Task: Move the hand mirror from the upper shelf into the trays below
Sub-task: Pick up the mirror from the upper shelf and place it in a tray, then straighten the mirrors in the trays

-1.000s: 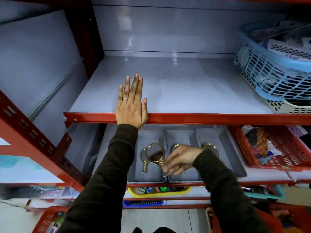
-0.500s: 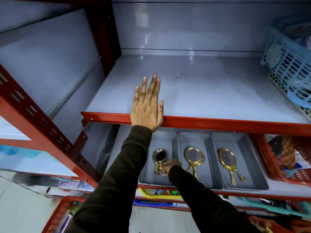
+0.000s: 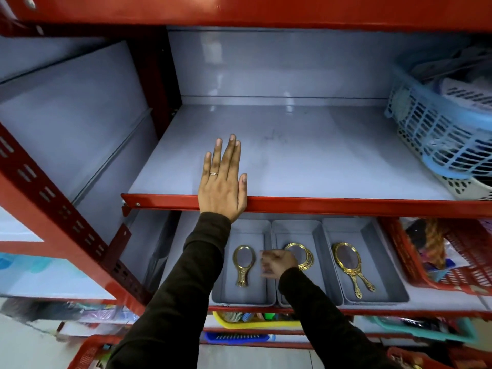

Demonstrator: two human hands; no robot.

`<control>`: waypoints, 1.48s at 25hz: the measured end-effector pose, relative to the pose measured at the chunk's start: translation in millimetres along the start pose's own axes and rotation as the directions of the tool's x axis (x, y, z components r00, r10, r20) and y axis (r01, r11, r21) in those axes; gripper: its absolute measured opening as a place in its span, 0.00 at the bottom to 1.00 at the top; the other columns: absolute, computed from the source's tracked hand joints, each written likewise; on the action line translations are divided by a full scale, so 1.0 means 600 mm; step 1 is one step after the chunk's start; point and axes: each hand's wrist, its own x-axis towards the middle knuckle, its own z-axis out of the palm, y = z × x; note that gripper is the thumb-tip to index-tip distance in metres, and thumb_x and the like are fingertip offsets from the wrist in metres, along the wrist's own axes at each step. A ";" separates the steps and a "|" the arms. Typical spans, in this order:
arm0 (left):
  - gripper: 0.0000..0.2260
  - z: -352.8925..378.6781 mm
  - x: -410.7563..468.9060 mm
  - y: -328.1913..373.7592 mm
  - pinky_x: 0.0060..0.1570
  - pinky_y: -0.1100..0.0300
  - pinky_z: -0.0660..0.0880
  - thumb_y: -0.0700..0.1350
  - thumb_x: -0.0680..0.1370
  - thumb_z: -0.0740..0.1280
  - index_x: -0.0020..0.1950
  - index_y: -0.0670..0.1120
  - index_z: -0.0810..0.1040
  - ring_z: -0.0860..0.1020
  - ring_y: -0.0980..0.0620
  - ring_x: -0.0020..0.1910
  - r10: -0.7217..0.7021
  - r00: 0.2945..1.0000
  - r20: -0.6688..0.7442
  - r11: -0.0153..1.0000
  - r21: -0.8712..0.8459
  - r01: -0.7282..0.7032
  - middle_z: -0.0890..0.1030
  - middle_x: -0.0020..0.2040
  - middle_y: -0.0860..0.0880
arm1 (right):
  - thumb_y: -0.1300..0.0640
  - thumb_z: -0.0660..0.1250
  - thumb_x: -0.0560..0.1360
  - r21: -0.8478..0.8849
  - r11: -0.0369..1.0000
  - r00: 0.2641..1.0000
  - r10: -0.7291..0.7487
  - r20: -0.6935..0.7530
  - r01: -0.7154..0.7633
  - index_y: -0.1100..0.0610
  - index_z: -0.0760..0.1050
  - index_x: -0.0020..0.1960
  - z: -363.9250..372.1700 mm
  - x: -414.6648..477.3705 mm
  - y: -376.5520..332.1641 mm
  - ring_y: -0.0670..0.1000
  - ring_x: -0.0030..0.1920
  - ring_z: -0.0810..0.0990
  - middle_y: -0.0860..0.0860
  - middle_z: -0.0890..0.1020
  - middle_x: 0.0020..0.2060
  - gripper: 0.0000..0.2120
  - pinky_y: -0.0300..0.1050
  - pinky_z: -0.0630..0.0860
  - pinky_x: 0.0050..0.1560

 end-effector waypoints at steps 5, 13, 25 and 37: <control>0.29 -0.012 -0.003 0.026 0.77 0.47 0.49 0.51 0.79 0.45 0.79 0.43 0.52 0.49 0.47 0.79 -0.015 1.000 0.007 0.998 -0.068 0.015 0.52 0.80 0.47 | 0.57 0.65 0.78 0.125 0.989 0.995 -0.074 -0.074 0.082 0.61 0.79 0.52 -0.125 -0.065 -0.038 0.56 0.42 0.80 0.56 0.81 0.40 0.08 0.47 0.78 0.39; 0.30 -0.023 -0.083 0.143 0.77 0.47 0.45 0.50 0.77 0.49 0.78 0.43 0.51 0.51 0.47 0.79 0.118 0.993 -0.011 0.957 -0.264 -0.116 0.53 0.79 0.48 | 0.56 0.65 0.78 0.063 0.992 0.984 -0.096 -0.149 0.106 0.61 0.79 0.54 -0.269 -0.097 -0.054 0.65 0.45 0.79 0.67 0.82 0.56 0.10 0.51 0.78 0.46; 0.23 0.127 -0.192 0.462 0.71 0.68 0.53 0.53 0.83 0.47 0.77 0.52 0.56 0.58 0.57 0.76 0.136 0.807 0.574 0.651 -0.666 0.364 0.59 0.78 0.53 | 0.50 0.63 0.79 0.069 0.998 0.985 0.003 -0.174 0.009 0.63 0.74 0.66 -0.480 -0.028 -0.031 0.62 0.58 0.77 0.60 0.78 0.64 0.22 0.50 0.73 0.57; 0.29 0.198 -0.137 0.571 0.73 0.54 0.55 0.56 0.82 0.44 0.78 0.40 0.54 0.57 0.44 0.77 -0.059 0.129 0.990 -0.337 -0.141 0.931 0.57 0.77 0.43 | 0.48 0.48 0.83 -0.181 0.971 0.977 0.122 -0.173 -0.154 0.65 0.68 0.70 -0.488 0.035 0.000 0.61 0.68 0.72 0.64 0.73 0.69 0.25 0.46 0.68 0.64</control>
